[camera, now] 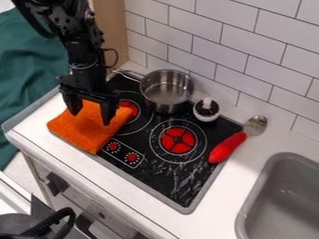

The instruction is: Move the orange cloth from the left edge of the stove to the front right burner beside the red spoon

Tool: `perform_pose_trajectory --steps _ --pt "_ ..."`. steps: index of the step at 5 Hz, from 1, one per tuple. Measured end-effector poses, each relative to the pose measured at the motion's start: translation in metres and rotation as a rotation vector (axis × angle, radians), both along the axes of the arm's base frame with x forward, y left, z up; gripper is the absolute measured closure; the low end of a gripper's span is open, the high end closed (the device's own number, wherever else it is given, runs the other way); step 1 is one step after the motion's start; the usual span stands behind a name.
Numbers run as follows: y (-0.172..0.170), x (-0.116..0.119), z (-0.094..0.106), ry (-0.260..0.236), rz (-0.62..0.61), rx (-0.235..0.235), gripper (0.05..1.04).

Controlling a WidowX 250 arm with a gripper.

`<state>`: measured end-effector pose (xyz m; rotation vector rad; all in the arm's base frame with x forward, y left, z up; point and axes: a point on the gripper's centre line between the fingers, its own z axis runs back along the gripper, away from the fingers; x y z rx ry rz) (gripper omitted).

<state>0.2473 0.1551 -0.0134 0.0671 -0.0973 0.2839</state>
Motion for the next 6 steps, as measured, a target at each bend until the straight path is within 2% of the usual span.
perform_pose_trajectory --steps 1,2,4,5,6 --pt "0.004 0.007 -0.012 -0.020 -0.034 -0.010 0.078" --pt "0.008 0.016 -0.025 -0.017 -0.048 -0.017 0.079" --pt "-0.004 0.034 -0.033 -0.021 -0.080 -0.042 0.079" --pt "-0.017 0.036 -0.033 -0.015 -0.100 -0.049 0.079" --pt "-0.051 0.044 -0.029 -0.022 -0.130 -0.045 0.083"
